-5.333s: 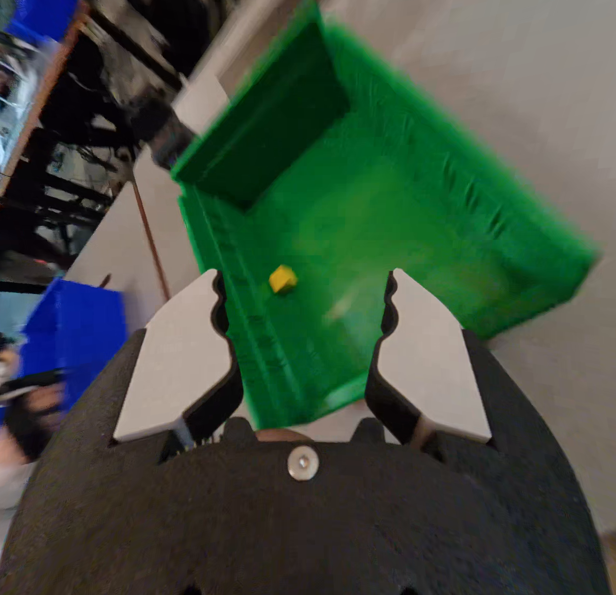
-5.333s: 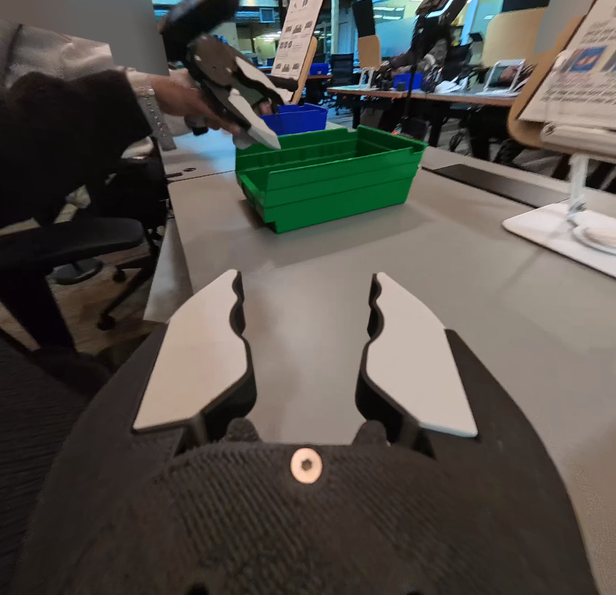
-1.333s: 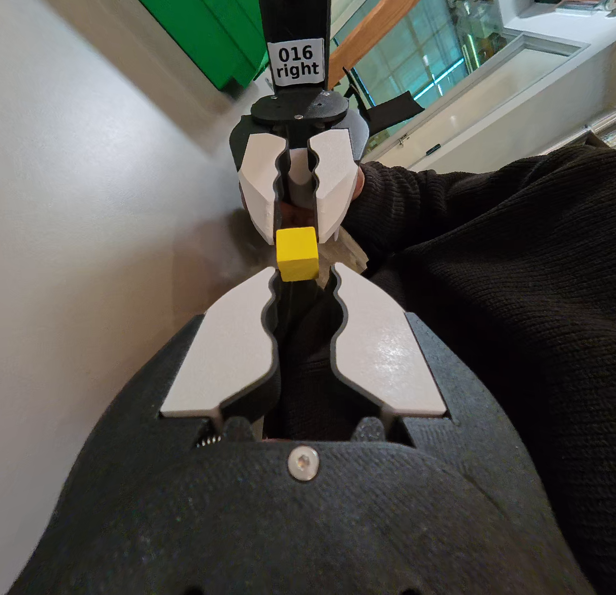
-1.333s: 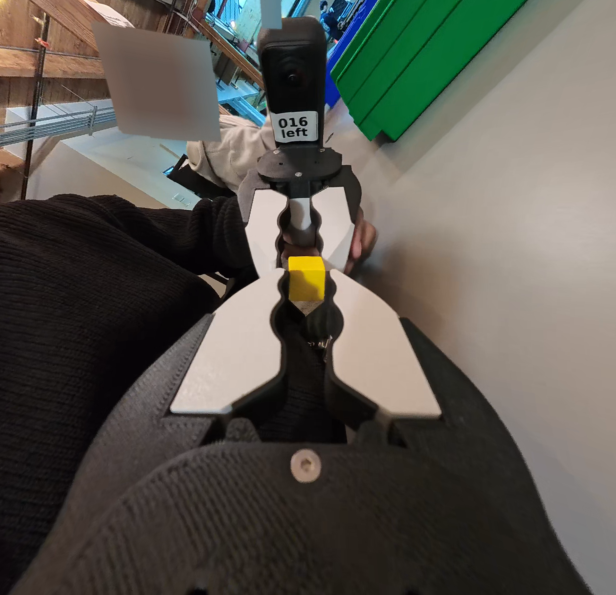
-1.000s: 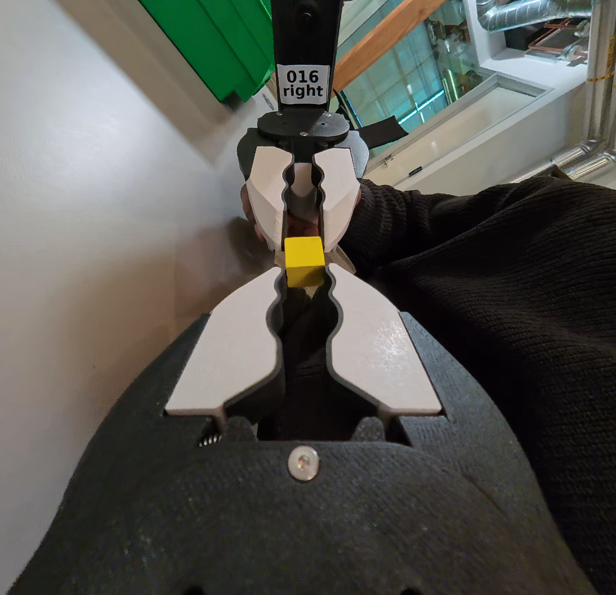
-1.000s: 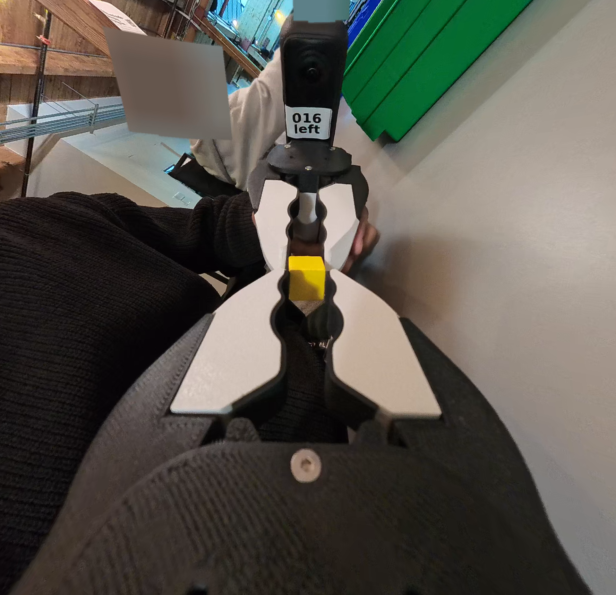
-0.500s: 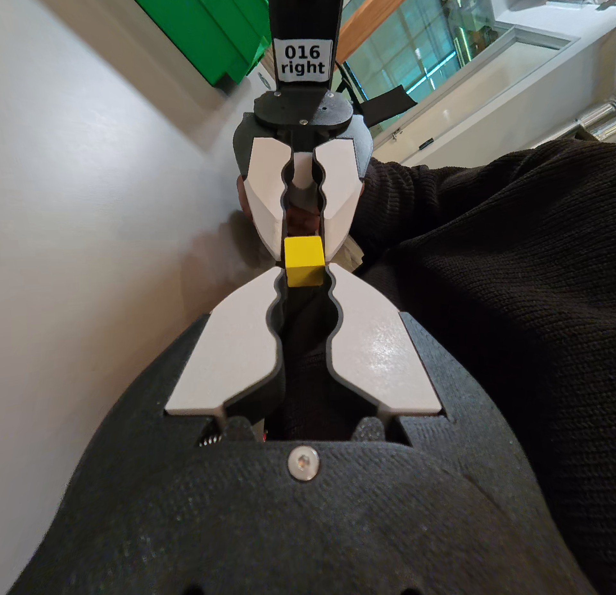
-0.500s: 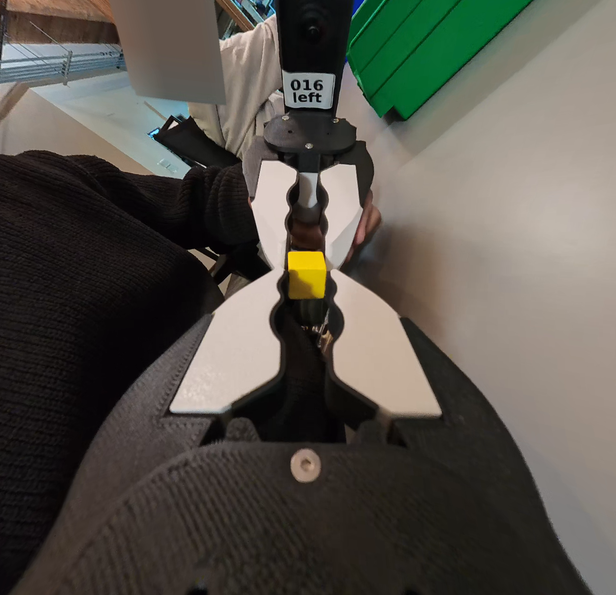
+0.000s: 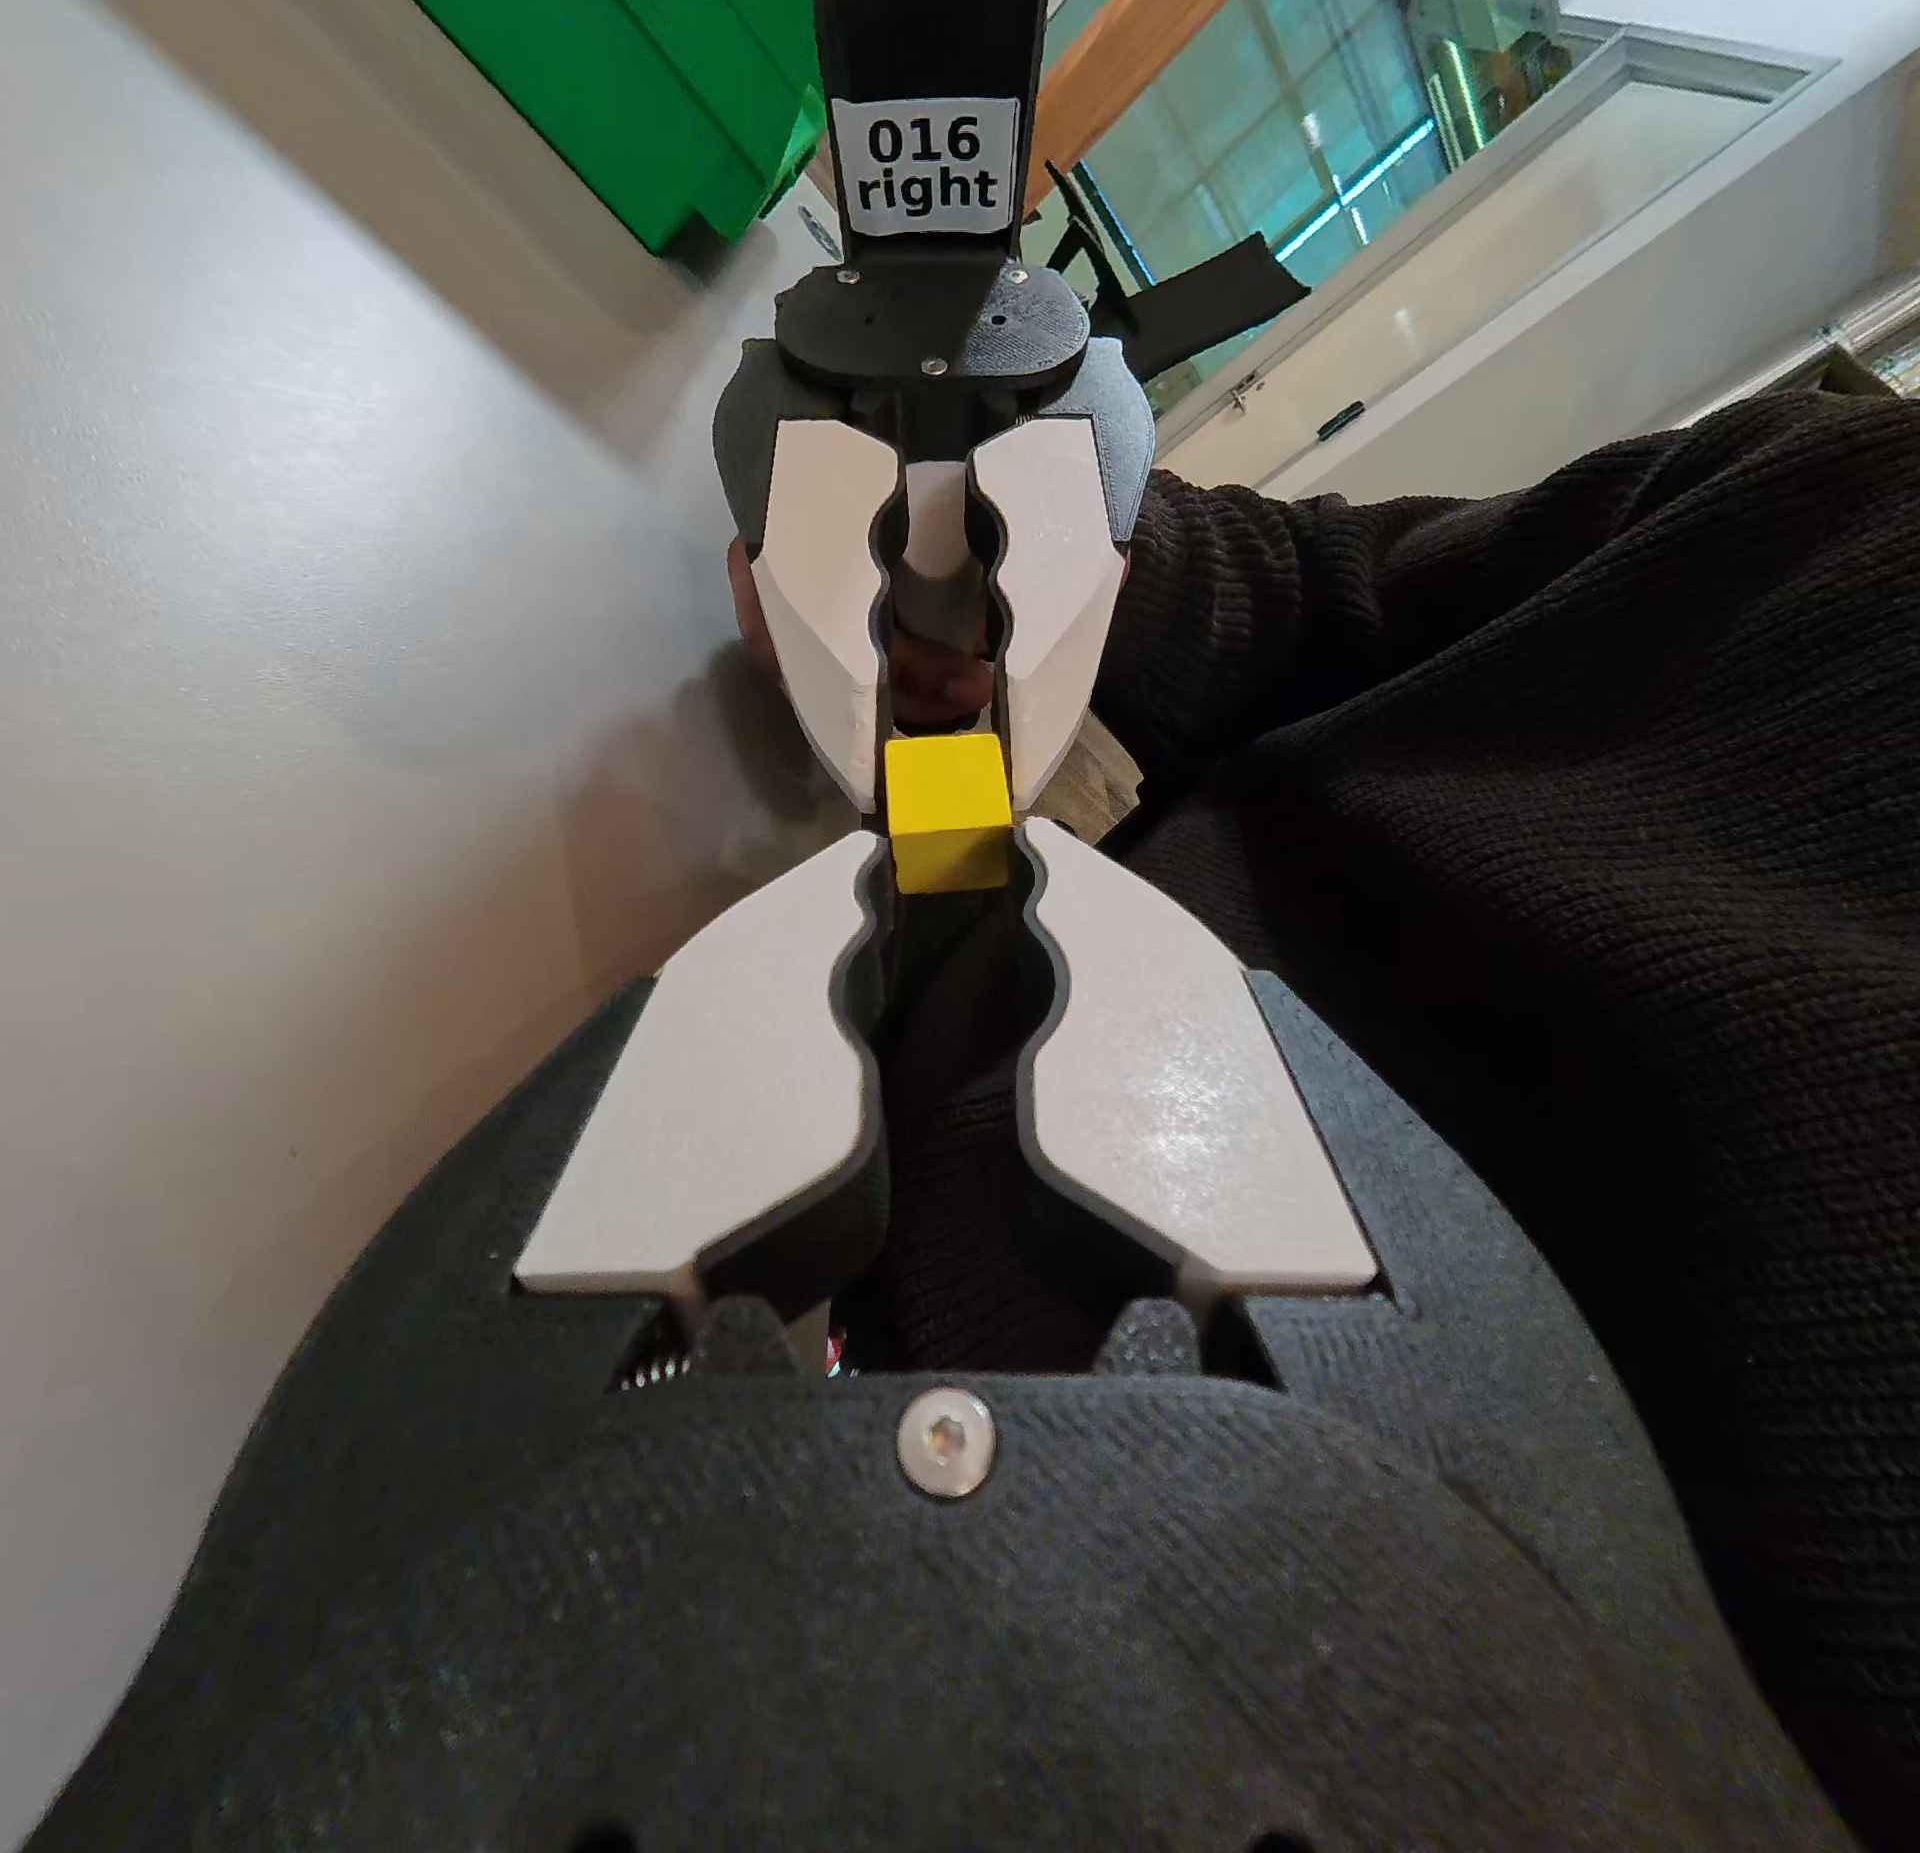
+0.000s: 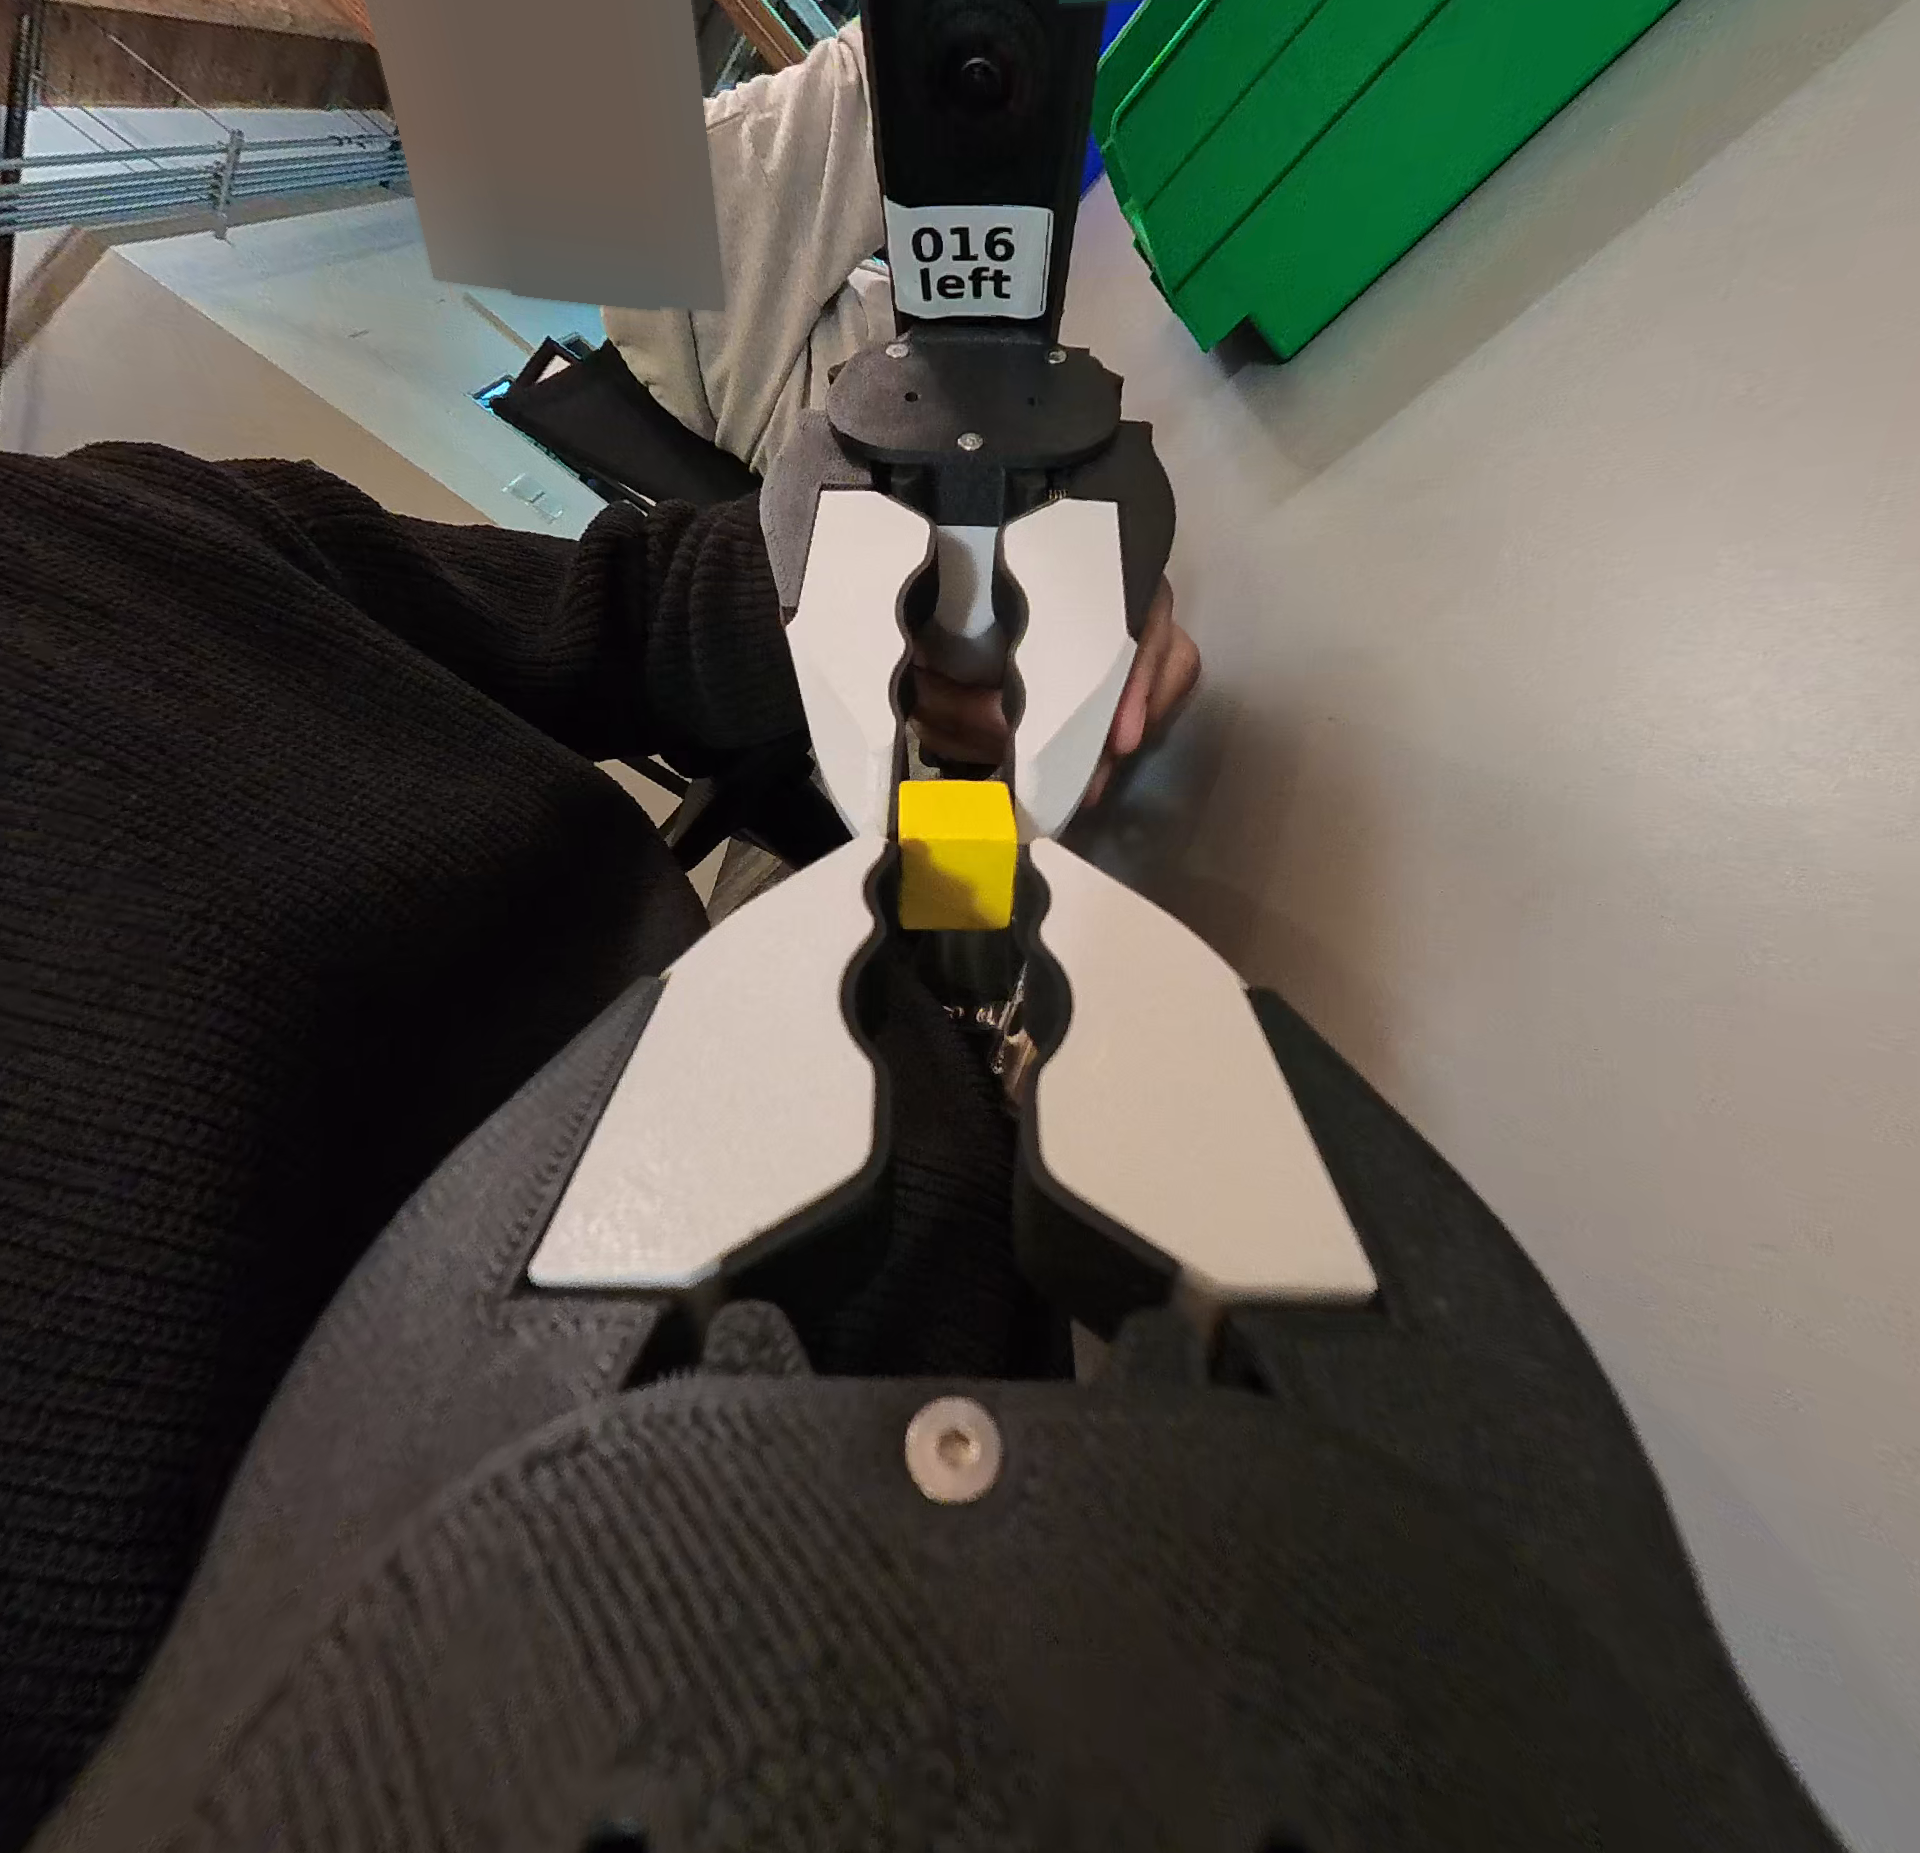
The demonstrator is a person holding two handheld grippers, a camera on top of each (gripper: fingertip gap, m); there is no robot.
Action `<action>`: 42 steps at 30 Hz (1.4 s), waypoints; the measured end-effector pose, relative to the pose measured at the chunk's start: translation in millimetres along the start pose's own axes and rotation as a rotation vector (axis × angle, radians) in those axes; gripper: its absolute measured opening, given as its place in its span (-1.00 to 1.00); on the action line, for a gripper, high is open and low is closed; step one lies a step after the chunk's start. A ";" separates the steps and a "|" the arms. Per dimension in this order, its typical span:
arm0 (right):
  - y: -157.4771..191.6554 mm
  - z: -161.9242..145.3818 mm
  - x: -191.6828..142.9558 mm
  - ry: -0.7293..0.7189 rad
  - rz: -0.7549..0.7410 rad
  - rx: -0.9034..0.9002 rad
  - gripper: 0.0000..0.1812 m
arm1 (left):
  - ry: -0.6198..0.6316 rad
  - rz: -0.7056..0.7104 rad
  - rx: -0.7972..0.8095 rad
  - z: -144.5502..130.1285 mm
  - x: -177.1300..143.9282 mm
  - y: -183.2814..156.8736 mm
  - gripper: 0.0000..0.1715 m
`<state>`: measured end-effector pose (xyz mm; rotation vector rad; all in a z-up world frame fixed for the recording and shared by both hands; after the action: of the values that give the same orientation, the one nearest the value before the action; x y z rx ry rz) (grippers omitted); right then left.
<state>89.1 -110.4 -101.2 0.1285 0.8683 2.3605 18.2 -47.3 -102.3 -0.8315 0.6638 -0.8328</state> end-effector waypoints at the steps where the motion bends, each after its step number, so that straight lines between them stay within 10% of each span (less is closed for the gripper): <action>1: -0.1 -0.2 -0.1 0.000 0.000 -0.002 -0.76 | 0.000 -0.001 -0.001 0.0 0.1 0.0 -0.75; 34: -1.2 0.3 -2.2 -0.002 0.018 0.012 -0.77 | -0.009 -0.008 -0.014 1.9 -1.5 0.8 -0.76; 42: -0.7 13.6 -14.6 -0.059 0.004 0.003 -0.77 | 0.043 0.067 0.122 -5.5 7.0 -2.3 -0.30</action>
<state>105.2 -110.9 -89.4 0.2005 0.8435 2.3471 16.7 -56.0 -104.5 -0.6791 0.6686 -0.8236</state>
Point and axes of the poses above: each gripper's, where its closed fingertips meet, x out along the fingers, z out of its top, y = z × x across the jaws, the point moved 5 cm from there along -x, back along the fingers, and after that the axes turned 9 degrees about -x, right-handed, at the moved point
